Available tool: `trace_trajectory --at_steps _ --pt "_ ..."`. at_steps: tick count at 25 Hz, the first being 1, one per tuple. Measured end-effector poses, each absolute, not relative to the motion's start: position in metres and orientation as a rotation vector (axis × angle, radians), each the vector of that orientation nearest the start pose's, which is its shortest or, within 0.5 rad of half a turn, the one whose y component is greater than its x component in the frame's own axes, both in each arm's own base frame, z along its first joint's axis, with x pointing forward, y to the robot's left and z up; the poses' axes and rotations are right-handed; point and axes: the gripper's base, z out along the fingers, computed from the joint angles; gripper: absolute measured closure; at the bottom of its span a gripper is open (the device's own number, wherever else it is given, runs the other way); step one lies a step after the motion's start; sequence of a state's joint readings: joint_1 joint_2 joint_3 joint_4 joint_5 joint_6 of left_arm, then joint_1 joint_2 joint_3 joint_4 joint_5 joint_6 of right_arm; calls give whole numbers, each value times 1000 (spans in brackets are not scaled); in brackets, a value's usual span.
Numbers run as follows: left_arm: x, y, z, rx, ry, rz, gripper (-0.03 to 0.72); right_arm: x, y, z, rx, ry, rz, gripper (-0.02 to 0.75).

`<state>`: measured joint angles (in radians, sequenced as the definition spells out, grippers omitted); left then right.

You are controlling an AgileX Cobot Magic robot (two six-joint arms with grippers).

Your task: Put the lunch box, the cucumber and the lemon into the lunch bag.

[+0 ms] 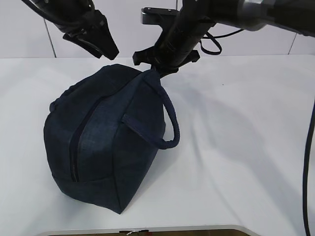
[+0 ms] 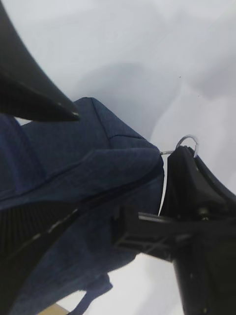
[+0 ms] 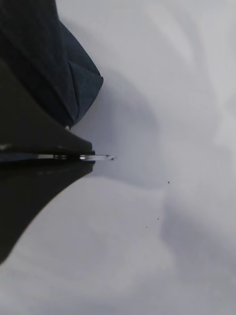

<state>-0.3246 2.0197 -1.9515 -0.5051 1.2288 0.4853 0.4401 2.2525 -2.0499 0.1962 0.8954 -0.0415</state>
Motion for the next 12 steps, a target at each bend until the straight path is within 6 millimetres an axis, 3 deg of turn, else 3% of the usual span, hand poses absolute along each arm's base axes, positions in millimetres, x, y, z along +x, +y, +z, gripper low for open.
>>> trace_trajectory --at_steps 5,12 --pt "409 -183 301 940 2523 -691 308 454 229 235 -522 2551 391 733" --pt "408 -185 302 929 2515 -731 309 454 229 235 -524 2547 391 733"
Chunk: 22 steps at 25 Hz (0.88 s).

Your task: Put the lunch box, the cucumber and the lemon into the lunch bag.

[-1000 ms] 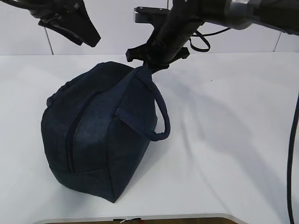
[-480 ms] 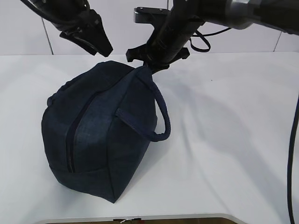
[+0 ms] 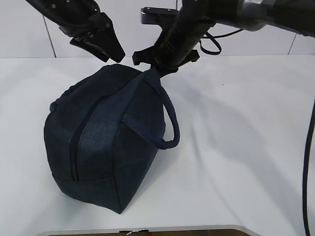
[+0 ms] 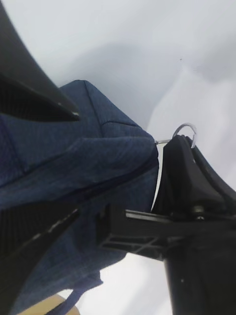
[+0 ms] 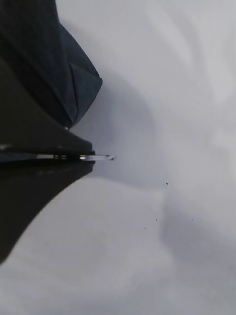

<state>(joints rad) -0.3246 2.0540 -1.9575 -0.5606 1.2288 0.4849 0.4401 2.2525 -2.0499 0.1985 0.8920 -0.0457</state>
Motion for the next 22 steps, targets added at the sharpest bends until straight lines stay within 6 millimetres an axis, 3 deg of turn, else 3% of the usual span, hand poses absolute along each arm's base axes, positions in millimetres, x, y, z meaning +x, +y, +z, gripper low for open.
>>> trace_trajectory --at_steps 8,22 --pt "413 -189 289 917 2537 -775 309 454 229 236 -521 2541 392 733" --pt "412 -189 287 914 2545 -786 338 456 230 237 -517 2522 393 733"
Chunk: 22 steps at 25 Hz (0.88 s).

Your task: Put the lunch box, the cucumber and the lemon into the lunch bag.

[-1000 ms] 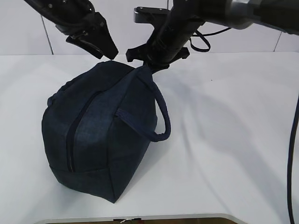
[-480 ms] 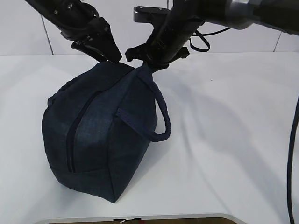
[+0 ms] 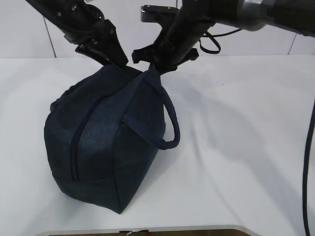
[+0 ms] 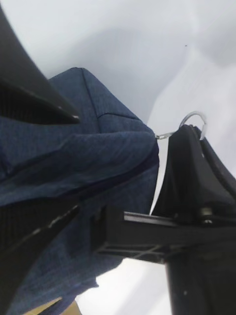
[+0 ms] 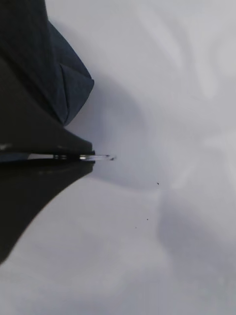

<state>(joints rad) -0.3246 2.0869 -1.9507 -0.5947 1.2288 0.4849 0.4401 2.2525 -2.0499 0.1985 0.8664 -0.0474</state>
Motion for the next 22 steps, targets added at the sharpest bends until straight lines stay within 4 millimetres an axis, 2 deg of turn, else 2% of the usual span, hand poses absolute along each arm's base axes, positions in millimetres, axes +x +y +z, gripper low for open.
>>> trace_trajectory --at_steps 13,22 --pt "413 -190 284 911 2553 -788 341 456 230 237 -516 2519 393 733" --pt "418 -200 258 929 2604 -807 351 456 230 237 -516 2519 393 733"
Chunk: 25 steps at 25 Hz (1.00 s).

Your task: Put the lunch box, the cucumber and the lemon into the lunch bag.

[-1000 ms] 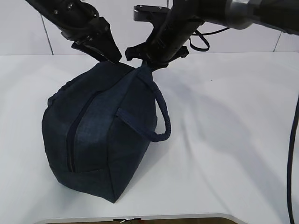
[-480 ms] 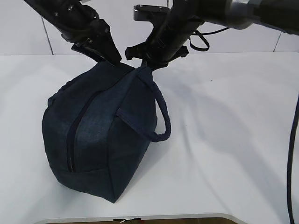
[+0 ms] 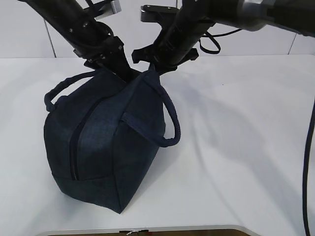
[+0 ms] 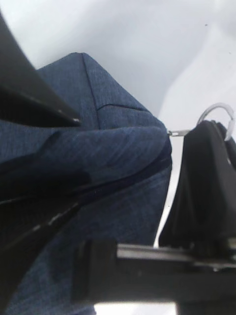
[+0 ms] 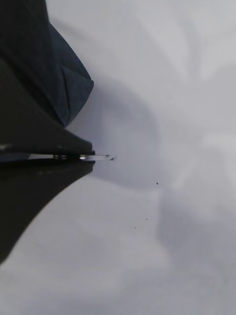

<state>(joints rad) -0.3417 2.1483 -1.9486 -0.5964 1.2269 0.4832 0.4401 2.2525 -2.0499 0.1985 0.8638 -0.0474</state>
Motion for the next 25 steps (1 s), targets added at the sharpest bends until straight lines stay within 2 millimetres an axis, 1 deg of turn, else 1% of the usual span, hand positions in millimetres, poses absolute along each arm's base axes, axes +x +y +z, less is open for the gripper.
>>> trace_trajectory --at_steps 2,3,5,7,9,11,15,20,25 --pt "418 -200 256 928 2609 -808 384 456 230 237 -516 2519 393 734" --pt "419 -200 255 928 2611 -808 414 456 230 237 -516 2519 393 733" --pt "419 -200 255 928 2611 -808 491 456 230 237 -516 2519 393 733" --pt "419 -200 254 932 2615 -800 587 456 230 237 -515 2517 394 733" --pt "419 -200 253 942 2617 -784 652 456 230 237 -515 2517 393 733" --pt "418 -201 253 947 2618 -775 667 456 230 237 -515 2514 394 733" --pt "418 -200 253 951 2618 -768 672 456 230 237 -514 2512 394 733" --pt "418 -200 253 954 2616 -768 674 458 227 236 -536 2508 343 733" --pt "419 -201 254 950 2611 -768 674 465 221 219 -518 2543 331 733"
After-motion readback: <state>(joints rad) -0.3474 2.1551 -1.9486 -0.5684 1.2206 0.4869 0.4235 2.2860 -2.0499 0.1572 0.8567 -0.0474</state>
